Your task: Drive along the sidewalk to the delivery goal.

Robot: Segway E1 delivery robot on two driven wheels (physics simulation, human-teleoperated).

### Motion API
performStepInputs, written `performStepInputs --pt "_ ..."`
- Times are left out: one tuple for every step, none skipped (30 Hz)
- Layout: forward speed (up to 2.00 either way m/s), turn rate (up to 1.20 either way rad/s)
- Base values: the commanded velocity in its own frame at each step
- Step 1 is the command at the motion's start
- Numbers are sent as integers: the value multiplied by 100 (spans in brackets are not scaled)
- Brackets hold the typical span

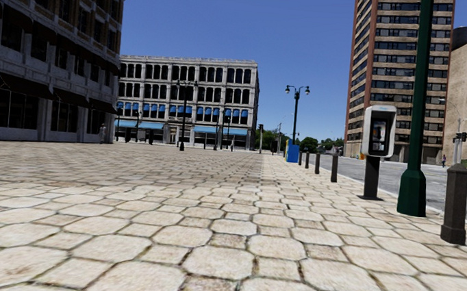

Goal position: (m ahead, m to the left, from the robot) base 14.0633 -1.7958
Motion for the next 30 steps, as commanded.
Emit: performStepInputs --pt "122 0" --pt "122 0" --pt "122 0" --pt "122 0" --pt "122 -53" --pt "122 -97" --pt "122 -110" --pt "122 -114" --pt "122 -114" --pt "122 -115" --pt "122 -110" --pt "122 0" --pt "122 0" --pt "122 0" --pt "122 0" --pt "122 0" --pt "122 0" --pt "122 0" --pt "122 0" --pt "122 0" --pt "122 0" --pt "123 0" --pt "123 0" --pt "126 0" --pt "129 0" --pt "130 0" --pt "132 0" --pt "138 0" --pt "142 0" --pt "143 0"
